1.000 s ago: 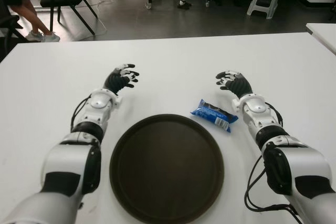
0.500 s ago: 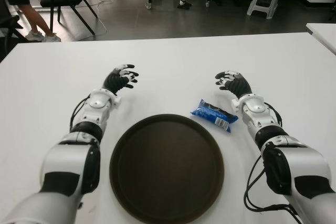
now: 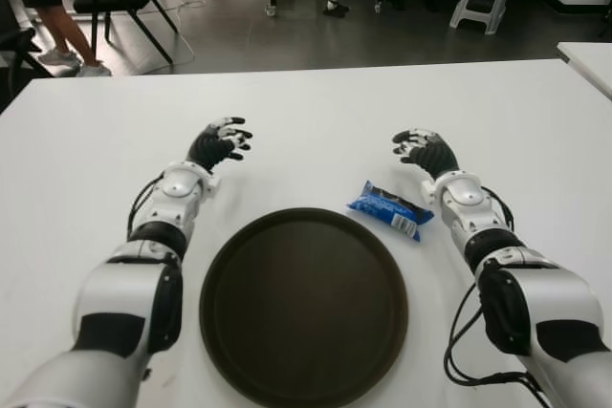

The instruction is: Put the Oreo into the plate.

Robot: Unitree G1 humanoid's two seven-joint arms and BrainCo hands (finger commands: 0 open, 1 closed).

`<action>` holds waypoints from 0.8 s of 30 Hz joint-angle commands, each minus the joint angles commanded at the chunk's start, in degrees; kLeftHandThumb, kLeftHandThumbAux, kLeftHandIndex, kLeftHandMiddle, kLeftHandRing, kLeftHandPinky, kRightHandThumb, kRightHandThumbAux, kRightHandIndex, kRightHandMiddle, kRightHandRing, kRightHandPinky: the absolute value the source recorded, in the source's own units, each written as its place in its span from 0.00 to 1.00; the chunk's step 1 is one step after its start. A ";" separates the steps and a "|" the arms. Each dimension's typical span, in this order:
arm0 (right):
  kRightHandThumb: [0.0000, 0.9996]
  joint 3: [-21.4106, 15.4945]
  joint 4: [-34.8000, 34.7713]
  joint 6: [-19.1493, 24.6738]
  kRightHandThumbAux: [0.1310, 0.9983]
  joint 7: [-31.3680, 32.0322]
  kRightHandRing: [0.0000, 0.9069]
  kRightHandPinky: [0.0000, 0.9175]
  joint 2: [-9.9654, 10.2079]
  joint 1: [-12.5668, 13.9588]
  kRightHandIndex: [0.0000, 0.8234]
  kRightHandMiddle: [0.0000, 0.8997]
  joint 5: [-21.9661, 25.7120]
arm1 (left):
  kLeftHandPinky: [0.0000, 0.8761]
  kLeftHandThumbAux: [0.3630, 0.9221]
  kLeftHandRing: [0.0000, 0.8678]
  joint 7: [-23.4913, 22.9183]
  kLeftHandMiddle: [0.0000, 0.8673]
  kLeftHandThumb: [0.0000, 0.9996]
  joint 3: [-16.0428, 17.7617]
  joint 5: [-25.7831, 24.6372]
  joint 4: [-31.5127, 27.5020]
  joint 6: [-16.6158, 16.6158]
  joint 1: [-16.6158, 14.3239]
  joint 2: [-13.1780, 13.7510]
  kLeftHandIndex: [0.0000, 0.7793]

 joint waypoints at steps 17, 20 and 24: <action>0.00 1.30 -0.04 -0.70 0.61 -1.17 0.23 0.20 -1.15 -0.81 0.23 0.27 -1.47 | 0.47 0.52 0.44 0.23 0.42 0.06 -0.45 0.16 -0.08 -0.21 0.08 0.07 0.30; 0.00 1.75 -0.31 -1.19 0.60 -0.92 0.20 0.16 -1.59 -1.35 0.20 0.24 -1.66 | 0.46 0.51 0.44 -0.05 0.42 0.06 -0.29 -0.07 -0.09 -0.21 0.07 0.07 0.31; 0.00 2.72 -0.48 -2.06 0.58 -0.34 0.12 0.06 -2.16 -1.53 0.12 0.16 -2.16 | 0.46 0.50 0.43 -0.14 0.42 0.05 -0.24 -0.13 -0.10 -0.18 0.05 0.07 0.32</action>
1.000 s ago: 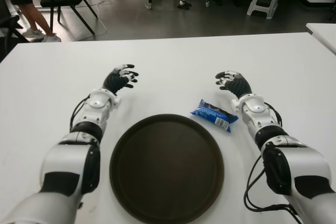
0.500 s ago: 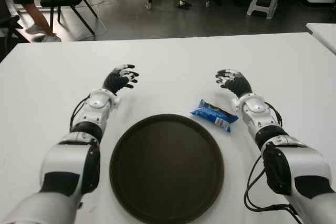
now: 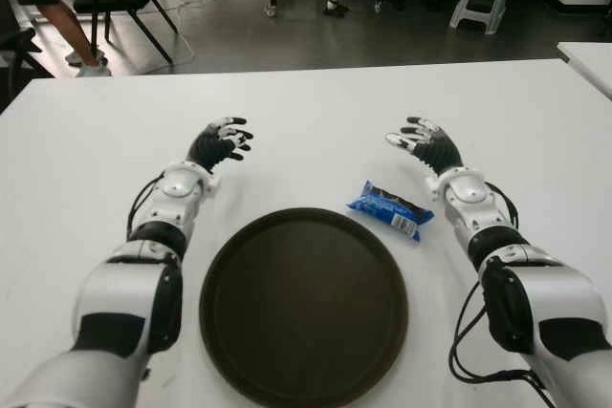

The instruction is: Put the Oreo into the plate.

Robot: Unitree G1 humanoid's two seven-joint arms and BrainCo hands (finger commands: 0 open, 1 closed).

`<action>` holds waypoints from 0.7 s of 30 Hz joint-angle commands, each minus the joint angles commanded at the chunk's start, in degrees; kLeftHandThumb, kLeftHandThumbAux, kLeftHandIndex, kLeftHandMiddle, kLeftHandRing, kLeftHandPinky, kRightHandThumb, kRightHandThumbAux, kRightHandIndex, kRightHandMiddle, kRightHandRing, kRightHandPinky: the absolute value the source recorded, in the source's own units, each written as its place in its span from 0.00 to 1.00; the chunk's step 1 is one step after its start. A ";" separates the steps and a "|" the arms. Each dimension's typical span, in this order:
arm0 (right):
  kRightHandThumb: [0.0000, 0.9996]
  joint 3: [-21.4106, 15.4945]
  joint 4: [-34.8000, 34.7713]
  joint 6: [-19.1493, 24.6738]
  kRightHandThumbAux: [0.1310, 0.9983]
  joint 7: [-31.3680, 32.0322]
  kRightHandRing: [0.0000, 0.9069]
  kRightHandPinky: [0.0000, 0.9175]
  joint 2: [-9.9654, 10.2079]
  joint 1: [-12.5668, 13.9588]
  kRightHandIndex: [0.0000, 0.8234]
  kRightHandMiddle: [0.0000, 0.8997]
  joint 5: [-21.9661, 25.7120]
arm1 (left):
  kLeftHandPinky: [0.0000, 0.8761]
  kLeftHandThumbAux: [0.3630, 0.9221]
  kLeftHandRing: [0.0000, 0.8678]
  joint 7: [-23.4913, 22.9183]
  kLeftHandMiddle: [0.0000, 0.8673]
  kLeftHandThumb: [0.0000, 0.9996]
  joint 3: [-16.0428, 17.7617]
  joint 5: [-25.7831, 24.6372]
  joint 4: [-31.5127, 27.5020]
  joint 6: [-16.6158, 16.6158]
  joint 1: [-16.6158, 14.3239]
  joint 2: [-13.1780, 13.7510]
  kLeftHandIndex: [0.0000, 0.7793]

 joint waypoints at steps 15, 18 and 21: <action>0.00 6.41 -3.16 -2.15 0.61 -0.29 0.00 0.00 -2.59 -2.65 0.02 0.01 -4.78 | 0.44 0.54 0.43 -0.39 0.43 0.03 0.23 -0.38 -0.17 0.18 -0.24 -0.25 0.37; 0.00 7.89 -4.48 -2.41 0.62 -0.25 0.00 0.00 -3.58 -2.72 0.01 0.00 -5.83 | 0.44 0.56 0.42 -0.15 0.43 0.03 0.24 -0.36 -0.18 0.16 -0.18 -0.22 0.37; 0.00 10.38 -7.87 -1.77 0.61 -1.12 0.00 0.00 -4.41 -2.37 0.01 0.00 -8.13 | 0.44 0.57 0.42 0.05 0.43 0.03 0.21 -0.32 -0.16 0.30 -0.17 -0.18 0.36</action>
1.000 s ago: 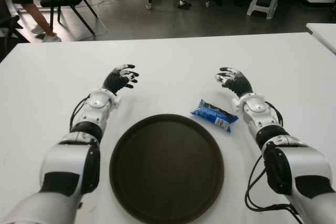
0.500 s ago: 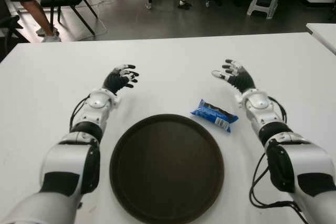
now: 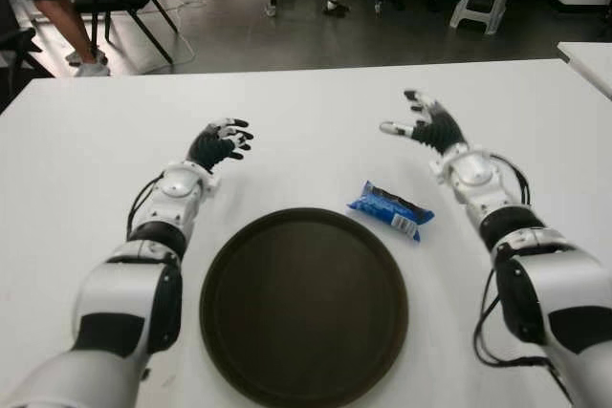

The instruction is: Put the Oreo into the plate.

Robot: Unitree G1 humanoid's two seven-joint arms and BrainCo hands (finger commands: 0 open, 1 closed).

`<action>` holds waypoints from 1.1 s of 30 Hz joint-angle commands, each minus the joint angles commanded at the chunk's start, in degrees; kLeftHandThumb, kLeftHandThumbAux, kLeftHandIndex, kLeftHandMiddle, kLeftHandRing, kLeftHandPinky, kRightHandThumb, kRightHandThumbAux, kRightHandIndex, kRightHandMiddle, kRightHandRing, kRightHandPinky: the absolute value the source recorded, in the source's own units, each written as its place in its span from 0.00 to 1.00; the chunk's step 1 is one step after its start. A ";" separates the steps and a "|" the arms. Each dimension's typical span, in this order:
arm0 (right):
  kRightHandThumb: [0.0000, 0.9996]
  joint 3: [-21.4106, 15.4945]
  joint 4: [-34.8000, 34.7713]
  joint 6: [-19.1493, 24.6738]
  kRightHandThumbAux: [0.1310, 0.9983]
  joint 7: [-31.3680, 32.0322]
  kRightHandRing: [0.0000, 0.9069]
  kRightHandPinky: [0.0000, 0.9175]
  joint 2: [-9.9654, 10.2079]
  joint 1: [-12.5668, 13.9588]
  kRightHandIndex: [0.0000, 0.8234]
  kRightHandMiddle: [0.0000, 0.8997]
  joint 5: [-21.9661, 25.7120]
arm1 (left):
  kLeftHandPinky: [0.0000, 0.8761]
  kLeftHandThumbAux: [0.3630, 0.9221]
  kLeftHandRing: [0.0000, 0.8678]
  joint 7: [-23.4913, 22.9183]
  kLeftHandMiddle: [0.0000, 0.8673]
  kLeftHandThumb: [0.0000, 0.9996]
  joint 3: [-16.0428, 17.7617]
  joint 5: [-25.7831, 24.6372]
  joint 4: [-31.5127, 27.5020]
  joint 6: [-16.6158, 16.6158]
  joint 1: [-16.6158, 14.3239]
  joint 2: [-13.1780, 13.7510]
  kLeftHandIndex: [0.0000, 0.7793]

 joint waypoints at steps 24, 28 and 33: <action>0.00 11.39 -64.66 29.60 0.55 17.59 0.00 0.00 -13.47 17.31 0.00 0.01 -22.06 | 0.44 0.51 0.42 -0.73 0.43 0.02 -0.11 -0.15 -0.11 -0.49 0.12 0.05 0.36; 0.00 12.77 -65.64 29.62 0.56 19.60 0.00 0.00 -14.28 18.69 0.00 0.02 -23.39 | 0.43 0.50 0.42 -0.67 0.42 0.02 -0.36 0.02 -0.35 -0.66 0.06 0.02 0.36; 0.00 13.73 -68.39 31.08 0.57 22.25 0.01 0.00 -14.79 19.90 0.01 0.03 -25.41 | 0.43 0.50 0.42 0.07 0.43 0.03 -0.72 0.47 -0.08 0.00 -0.07 0.13 0.36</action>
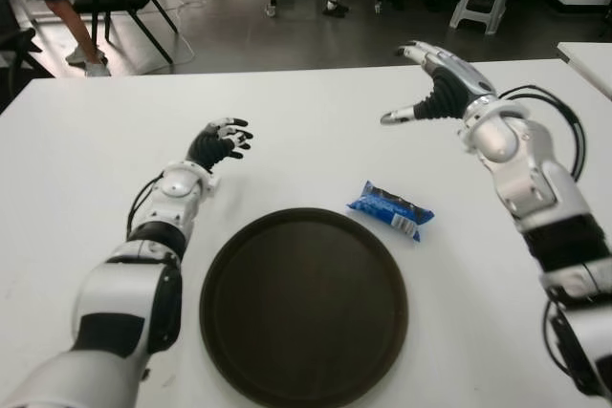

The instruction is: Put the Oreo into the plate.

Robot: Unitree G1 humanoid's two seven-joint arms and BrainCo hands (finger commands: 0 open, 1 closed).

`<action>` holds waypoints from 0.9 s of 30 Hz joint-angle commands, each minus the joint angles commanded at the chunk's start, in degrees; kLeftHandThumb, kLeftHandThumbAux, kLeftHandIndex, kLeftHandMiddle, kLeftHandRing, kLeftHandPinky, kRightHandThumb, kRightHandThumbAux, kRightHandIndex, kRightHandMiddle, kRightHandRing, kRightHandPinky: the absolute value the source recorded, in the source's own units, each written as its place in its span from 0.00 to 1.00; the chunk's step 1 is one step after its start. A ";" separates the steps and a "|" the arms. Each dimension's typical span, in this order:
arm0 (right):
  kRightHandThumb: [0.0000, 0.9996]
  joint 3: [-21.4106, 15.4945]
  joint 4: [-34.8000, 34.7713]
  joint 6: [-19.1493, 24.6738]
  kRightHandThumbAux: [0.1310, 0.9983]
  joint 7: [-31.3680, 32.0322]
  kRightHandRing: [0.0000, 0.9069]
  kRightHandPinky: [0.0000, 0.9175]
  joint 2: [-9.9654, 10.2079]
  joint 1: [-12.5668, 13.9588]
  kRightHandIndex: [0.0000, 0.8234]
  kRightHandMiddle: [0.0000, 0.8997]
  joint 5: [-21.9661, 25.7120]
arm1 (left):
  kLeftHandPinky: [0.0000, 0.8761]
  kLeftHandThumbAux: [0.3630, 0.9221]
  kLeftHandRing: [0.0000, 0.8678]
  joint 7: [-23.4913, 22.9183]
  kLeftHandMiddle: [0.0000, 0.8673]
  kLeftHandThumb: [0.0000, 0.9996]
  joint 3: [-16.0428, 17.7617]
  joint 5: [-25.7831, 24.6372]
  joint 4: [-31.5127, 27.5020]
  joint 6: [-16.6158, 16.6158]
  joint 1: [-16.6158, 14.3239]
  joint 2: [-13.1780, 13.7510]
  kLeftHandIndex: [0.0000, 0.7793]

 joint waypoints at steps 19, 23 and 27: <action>0.00 3.09 -13.84 4.67 0.61 7.22 0.08 0.05 -1.64 8.28 0.09 0.10 -7.80 | 0.44 0.52 0.41 0.52 0.41 0.06 0.09 -0.21 -0.04 -0.35 0.51 0.18 0.30; 0.00 3.15 -15.12 5.48 0.61 5.63 0.09 0.05 -0.76 10.99 0.08 0.10 -9.92 | 0.43 0.51 0.41 0.56 0.41 0.07 -0.07 -0.12 -0.03 -0.29 0.51 0.21 0.28; 0.00 3.80 -13.52 4.13 0.60 0.80 0.09 0.06 -0.05 15.45 0.09 0.11 -11.56 | 0.45 0.51 0.42 0.36 0.41 0.07 -0.06 -0.18 -0.02 -0.18 0.46 0.22 0.29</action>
